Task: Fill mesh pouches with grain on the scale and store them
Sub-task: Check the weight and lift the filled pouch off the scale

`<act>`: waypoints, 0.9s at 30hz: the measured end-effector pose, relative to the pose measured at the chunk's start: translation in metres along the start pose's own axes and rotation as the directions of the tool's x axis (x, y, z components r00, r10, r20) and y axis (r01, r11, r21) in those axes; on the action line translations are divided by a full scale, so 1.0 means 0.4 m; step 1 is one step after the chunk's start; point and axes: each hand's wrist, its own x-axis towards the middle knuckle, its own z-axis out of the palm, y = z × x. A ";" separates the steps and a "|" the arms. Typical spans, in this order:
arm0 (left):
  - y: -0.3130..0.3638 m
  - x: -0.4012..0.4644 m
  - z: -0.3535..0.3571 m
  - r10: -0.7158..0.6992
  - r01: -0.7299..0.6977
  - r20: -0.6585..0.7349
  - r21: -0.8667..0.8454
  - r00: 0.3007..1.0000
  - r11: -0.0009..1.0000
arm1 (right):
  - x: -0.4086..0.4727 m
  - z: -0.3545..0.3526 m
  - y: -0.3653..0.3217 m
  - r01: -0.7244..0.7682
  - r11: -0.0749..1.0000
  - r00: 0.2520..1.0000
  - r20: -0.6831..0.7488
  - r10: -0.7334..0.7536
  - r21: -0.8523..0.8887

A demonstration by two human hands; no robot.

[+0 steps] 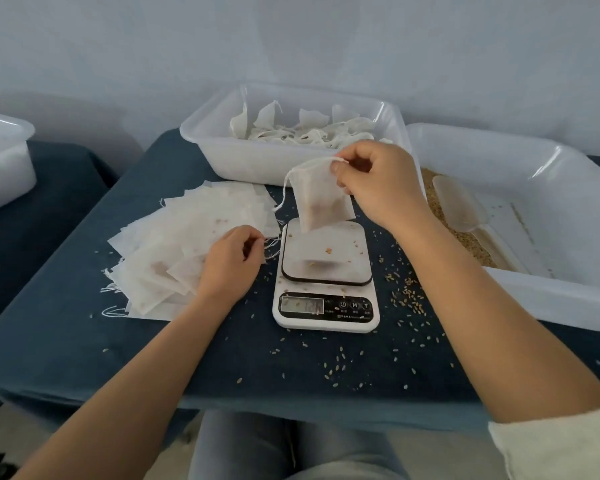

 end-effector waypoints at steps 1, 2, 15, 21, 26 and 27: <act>0.001 0.000 0.000 0.006 -0.006 0.001 -0.006 1.000 1.000 | 0.004 -0.005 -0.006 -0.004 1.000 1.000 0.000 0.004 0.015; 0.001 0.000 0.000 0.011 -0.011 0.002 -0.009 1.000 1.000 | 0.007 -0.010 -0.009 -0.009 1.000 1.000 0.001 0.009 0.025; 0.007 -0.003 -0.005 0.013 -0.015 0.045 0.031 0.999 0.999 | 0.031 -0.040 -0.024 -0.071 0.997 0.993 0.088 0.074 -0.041; 0.018 -0.008 -0.011 0.078 -0.088 0.099 0.101 0.992 0.991 | 0.082 -0.077 -0.045 -0.060 0.985 0.982 0.166 0.087 -0.163; 0.029 0.027 -0.043 0.094 -0.100 0.048 0.159 0.994 0.982 | 0.197 -0.131 -0.067 -0.026 0.962 0.987 0.143 0.067 -0.273; 0.027 0.042 -0.054 0.101 -0.106 0.032 0.218 0.994 0.970 | 0.229 -0.140 -0.070 -0.030 0.961 0.989 0.130 0.068 -0.274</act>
